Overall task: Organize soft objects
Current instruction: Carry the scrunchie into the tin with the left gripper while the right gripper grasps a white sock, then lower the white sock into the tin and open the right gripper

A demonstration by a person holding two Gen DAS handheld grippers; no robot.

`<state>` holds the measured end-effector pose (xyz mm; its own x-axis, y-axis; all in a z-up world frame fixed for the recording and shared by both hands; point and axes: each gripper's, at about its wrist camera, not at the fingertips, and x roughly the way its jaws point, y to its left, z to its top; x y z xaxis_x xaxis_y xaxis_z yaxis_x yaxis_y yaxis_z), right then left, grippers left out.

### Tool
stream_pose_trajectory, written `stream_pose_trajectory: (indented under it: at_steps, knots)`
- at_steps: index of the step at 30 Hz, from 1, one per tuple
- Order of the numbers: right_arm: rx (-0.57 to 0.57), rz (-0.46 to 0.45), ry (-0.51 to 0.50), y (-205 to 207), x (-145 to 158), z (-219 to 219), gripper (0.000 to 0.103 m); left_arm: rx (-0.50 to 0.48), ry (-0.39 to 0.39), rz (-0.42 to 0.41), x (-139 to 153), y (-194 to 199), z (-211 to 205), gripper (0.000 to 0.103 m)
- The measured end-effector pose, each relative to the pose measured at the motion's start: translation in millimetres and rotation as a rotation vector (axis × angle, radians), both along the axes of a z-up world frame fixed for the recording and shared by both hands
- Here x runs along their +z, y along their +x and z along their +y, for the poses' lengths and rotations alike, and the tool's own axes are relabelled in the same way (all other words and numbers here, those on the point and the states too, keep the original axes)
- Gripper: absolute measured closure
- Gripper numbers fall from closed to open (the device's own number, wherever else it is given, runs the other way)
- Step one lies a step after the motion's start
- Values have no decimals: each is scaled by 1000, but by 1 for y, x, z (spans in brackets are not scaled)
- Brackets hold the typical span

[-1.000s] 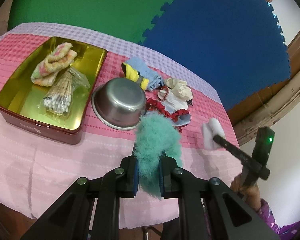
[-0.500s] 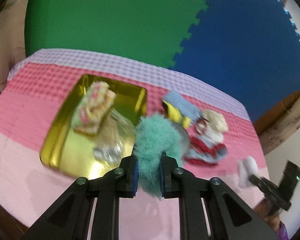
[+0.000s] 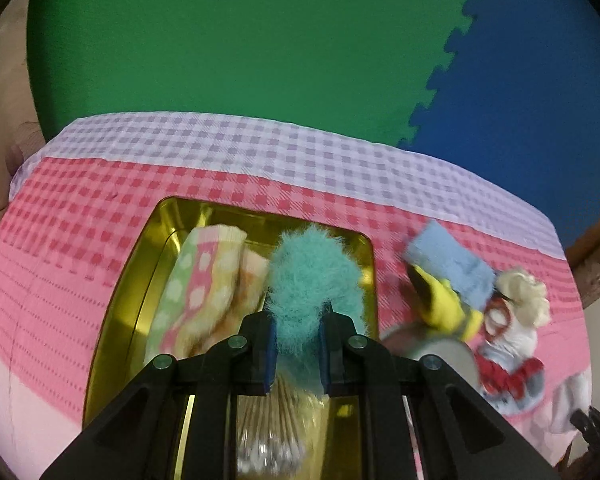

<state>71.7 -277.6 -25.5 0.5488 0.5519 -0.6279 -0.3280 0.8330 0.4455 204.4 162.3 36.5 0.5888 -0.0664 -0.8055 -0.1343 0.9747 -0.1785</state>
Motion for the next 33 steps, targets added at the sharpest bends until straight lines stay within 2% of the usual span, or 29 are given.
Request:
stream_pose_trajectory:
  at_steps: [3, 9, 11, 15, 16, 17, 22, 23, 25, 28, 31, 33]
  knots:
    - [-5, 4, -1, 1, -2, -1, 83, 7, -9, 18, -9, 13, 1, 89]
    - [-1, 12, -1, 4, -5, 1, 83, -11, 45, 39, -22, 27, -6, 83]
    - [0, 16, 0, 4, -6, 2, 83, -6, 60, 34, -23, 28, -7, 74]
    - [2, 14, 1, 3, -5, 2, 83, 3, 82, 16, -18, 23, -8, 38]
    - [3, 11, 0, 2, -4, 2, 83, 8, 88, 10, -15, 21, -8, 33]
    - [4, 9, 0, 2, -3, 3, 83, 14, 93, -4, -10, 17, -8, 32]
    - [16, -20, 4, -3, 7, 5, 83, 54, 134, -61, 19, -23, -16, 25]
    - [21, -28, 6, -4, 10, 6, 83, 67, 151, -80, 24, -37, -20, 23]
    - [37, -45, 14, -7, 15, 10, 83, 98, 202, -98, 31, -65, -26, 9]
    - [68, -64, 23, -11, 21, 19, 83, 148, 274, -123, 38, -112, -32, 7]
    - [114, -77, 26, -14, 29, 36, 83, 169, 271, -118, 34, -153, -31, 1]
    - [151, -91, 28, -15, 35, 51, 83, 191, 264, -97, 27, -176, -27, 1]
